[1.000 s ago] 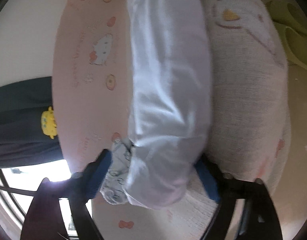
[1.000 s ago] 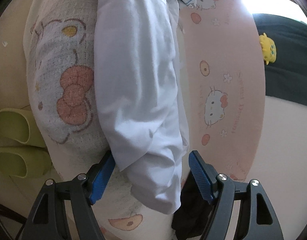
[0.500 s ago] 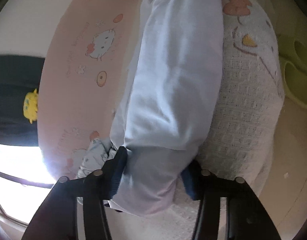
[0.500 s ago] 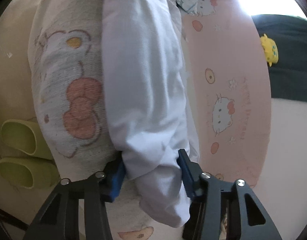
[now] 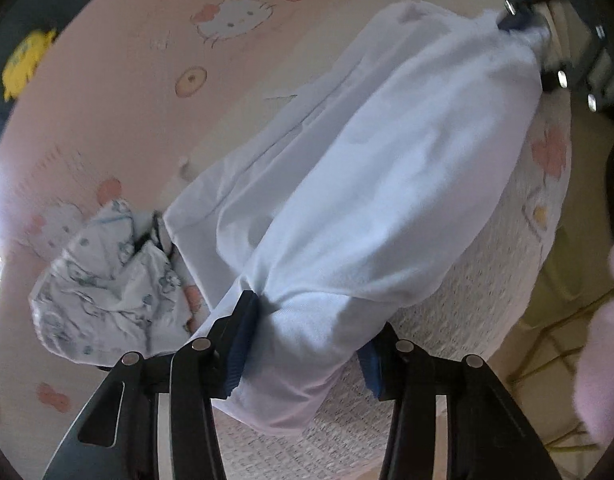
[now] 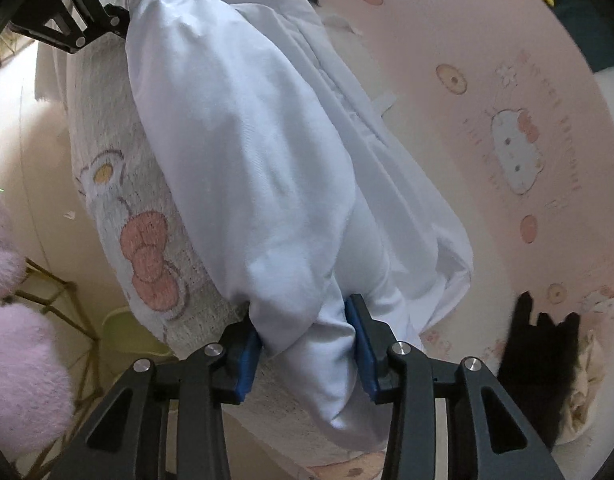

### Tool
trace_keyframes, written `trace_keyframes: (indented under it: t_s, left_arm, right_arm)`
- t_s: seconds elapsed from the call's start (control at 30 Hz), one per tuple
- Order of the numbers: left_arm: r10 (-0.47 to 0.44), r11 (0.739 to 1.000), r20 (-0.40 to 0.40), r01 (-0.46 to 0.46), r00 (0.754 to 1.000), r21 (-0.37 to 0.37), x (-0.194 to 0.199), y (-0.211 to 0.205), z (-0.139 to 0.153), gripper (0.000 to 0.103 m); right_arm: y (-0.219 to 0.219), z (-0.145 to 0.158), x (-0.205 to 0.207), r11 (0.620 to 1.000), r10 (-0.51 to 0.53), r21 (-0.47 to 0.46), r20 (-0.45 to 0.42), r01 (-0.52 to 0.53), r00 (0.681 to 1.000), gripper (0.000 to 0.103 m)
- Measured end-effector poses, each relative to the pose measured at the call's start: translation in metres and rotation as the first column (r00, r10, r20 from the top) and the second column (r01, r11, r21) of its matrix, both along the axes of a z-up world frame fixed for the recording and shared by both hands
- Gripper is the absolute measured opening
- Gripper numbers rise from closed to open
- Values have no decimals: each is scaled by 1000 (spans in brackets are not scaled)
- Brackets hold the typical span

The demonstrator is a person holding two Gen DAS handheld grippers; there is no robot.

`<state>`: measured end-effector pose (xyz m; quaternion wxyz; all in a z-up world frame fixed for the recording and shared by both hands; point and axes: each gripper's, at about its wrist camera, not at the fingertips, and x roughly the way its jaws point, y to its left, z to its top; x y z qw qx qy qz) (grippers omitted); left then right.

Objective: Fold clothes
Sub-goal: 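Grasp the folded shirt with both grippers and lift it lengthwise, then lower the white shirt roll onto the bedspread with both grippers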

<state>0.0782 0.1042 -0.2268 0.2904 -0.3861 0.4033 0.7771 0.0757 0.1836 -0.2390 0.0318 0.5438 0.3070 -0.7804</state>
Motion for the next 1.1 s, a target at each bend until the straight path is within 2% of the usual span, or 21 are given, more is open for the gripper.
trace_keyframes:
  t_s: [0.07,0.17,0.3,0.4,0.57,0.63,0.7,0.77,0.83,0.97,1.1]
  left_arm:
    - [28,999,67,-30,997,42,-10,-2,5,42]
    - [67,992,185,-86,980,94,-29,-5,13,42]
    - [96,982,307,-141,947,128,-50,-7,20,42]
    - [138,968,369,-204,919,148,-62,-7,27,42]
    - [216,918,460,-340,861,205,-79,-13,39,42]
    - [239,898,488,-382,839,216,-89,-12,43,42]
    - [254,884,502,-409,827,226,-103,-7,49,42]
    - [270,873,506,-431,819,231,-115,-7,54,42]
    - [286,863,502,-447,816,234,-120,-6,54,42]
    - [333,842,513,-494,791,214,-144,1,53,42]
    - [373,839,498,-513,783,180,-159,7,46,45]
  right_arm:
    - [4,2,-5,998,-17,-53,35,19,999,42]
    - [23,13,-17,974,-71,-207,96,90,993,42]
    - [56,25,-33,886,-148,-412,185,213,971,41]
    - [76,30,-42,811,-193,-510,227,286,955,41]
    - [85,42,-37,745,-260,-571,230,346,938,41]
    - [93,46,-54,721,-289,-587,228,369,930,41]
    - [107,47,-63,690,-328,-604,230,399,916,41]
    - [119,44,-70,636,-384,-624,255,455,887,41]
    - [123,45,-73,599,-426,-634,266,490,865,41]
    - [135,44,-92,585,-483,-613,263,531,835,41]
    - [141,44,-105,610,-521,-560,251,561,816,43]
